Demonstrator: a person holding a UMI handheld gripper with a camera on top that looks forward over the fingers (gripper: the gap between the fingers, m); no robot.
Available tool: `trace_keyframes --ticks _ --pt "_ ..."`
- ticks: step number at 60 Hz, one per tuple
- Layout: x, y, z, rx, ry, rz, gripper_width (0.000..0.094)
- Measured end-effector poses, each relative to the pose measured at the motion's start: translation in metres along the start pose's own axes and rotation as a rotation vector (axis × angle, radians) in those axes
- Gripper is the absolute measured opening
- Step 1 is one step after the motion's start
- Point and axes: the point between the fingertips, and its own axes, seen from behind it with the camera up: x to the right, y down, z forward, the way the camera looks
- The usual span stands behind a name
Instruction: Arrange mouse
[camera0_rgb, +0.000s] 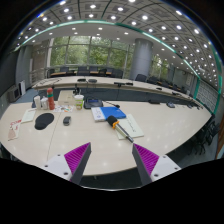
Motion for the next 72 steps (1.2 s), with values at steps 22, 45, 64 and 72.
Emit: trace_keyframes --ticks 22,45,64,72 --pt "-0.012 0.060 0.072 -0.111 -0.086 -0.001 0.0848" --pt "-0.175 0.083 0.187 -0.163 -0.225 -0.009 0.0847" --pt "-0.324 0.009 0.337 -0.075 -0.259 -0.028 0.0845" --pt "-0.354 -0.012 0.402 -0.068 -0.255 -0.027 0.0844"
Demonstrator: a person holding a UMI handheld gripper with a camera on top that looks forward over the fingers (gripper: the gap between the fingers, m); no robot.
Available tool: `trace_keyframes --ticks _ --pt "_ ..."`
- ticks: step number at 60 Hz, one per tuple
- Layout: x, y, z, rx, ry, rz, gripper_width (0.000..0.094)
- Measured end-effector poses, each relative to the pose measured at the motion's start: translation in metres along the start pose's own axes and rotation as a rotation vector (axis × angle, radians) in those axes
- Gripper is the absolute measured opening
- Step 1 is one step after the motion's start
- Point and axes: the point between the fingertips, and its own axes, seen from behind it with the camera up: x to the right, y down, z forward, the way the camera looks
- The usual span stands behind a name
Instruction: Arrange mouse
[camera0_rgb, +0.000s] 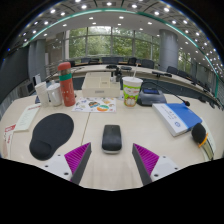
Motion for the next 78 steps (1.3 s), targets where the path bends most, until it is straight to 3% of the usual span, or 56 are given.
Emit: trace_keyframes --ticks 8,13,18,33,37,47,57,66,78 --pt "-0.003 -0.009 0.058 -0.020 0.006 0.003 0.0805" --pt "-0.004 -0.004 0.081 -0.046 0.003 -0.009 0.0696" --pt "-0.002 -0.009 0.086 -0.038 0.009 -0.001 0.0478" --pt "-0.001 -0.009 0.083 -0.079 0.042 0.005 0.0329" --pt "-0.003 -0.016 0.076 -0.080 0.051 0.006 0.0323" --pt "-0.035 -0.090 0.034 0.024 0.042 0.060 0.0324" --pt "-0.122 -0.136 0.009 0.077 -0.047 0.086 0.0322" --pt "-0.203 -0.117 0.028 0.022 -0.128 0.090 0.0322" --pt "-0.245 -0.067 0.072 -0.052 -0.117 0.030 0.0322"
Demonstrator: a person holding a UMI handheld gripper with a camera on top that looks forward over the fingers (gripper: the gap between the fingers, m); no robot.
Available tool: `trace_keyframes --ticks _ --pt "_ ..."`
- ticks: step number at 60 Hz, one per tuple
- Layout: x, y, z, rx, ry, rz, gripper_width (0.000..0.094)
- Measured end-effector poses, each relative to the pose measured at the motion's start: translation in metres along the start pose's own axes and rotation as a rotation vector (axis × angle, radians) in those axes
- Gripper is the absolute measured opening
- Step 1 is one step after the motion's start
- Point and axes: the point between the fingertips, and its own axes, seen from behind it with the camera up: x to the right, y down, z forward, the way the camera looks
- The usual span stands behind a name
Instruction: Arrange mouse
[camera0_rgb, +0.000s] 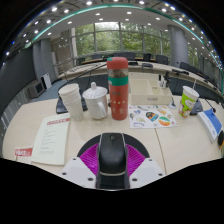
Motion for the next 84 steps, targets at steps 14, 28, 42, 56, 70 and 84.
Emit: trace_keyframes --ticks 14,28,42,56,70,84 --pt "0.002 0.033 0.026 -0.042 0.038 -0.038 0.0417" --pt "-0.001 0.035 -0.002 -0.089 0.004 -0.029 0.0837" --pt "0.001 0.015 -0.113 -0.045 -0.014 -0.022 0.0856" --pt "0.005 0.026 -0.236 0.005 -0.003 -0.019 0.0854" --pt "0.004 0.073 -0.343 0.032 0.043 -0.004 0.0852" --pt "-0.011 0.089 -0.406 0.072 0.054 -0.021 0.0857"
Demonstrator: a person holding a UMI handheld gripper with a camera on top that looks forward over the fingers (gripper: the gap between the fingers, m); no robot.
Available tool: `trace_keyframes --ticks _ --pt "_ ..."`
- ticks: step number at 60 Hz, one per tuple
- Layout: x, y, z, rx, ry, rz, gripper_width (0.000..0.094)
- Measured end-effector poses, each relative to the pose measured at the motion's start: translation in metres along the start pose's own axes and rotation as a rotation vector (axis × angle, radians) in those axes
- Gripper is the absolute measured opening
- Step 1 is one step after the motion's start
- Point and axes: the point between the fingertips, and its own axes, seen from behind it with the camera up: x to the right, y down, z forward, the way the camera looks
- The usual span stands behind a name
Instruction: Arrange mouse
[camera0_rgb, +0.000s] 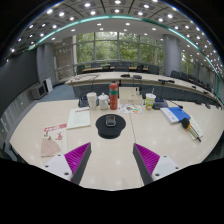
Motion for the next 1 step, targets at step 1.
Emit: trace_keyframes --ticks 1 --pt "-0.0018 0.0002 -0.0026 0.000 -0.003 0.002 0.0858"
